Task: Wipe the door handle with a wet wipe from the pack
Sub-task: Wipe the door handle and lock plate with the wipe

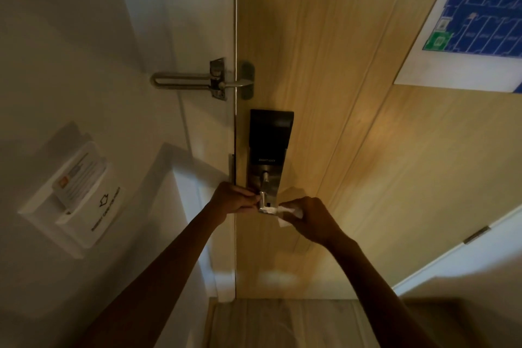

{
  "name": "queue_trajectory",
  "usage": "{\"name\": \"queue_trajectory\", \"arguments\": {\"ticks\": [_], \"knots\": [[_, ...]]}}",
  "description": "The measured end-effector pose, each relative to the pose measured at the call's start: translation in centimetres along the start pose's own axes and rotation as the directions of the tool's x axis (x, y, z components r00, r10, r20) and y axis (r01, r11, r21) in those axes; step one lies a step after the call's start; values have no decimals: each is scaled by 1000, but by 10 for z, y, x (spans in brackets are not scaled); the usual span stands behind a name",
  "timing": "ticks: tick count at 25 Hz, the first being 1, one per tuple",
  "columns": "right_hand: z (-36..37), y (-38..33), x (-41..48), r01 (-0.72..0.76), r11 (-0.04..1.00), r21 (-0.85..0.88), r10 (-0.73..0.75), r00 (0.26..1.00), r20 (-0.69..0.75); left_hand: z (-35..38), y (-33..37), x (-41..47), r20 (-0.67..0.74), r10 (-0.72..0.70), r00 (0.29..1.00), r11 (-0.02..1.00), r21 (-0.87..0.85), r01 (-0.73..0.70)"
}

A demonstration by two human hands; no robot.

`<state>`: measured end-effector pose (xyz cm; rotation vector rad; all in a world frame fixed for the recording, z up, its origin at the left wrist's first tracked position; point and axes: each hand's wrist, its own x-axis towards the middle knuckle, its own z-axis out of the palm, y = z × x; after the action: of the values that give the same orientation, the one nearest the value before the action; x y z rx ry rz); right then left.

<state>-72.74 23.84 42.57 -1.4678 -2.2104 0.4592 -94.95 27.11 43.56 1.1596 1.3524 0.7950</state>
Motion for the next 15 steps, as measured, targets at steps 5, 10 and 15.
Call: {"name": "queue_trajectory", "arguments": {"ticks": [5, 10, 15], "knots": [[-15, 18, -8, -127, 983, 133, 139, 987, -80, -1, -1, -2, -8, 15, 1000, 998, -67, -15], [4, 7, -12, -61, 995, 79, 70, 992, -109, 0, -2, -2, -6, 15, 1000, 995, -99, -15], [1, 7, -12, -63, 997, 32, 66, 990, -122, -1, -4, -1, -9, 17, 1000, 990, -139, -18]]}}
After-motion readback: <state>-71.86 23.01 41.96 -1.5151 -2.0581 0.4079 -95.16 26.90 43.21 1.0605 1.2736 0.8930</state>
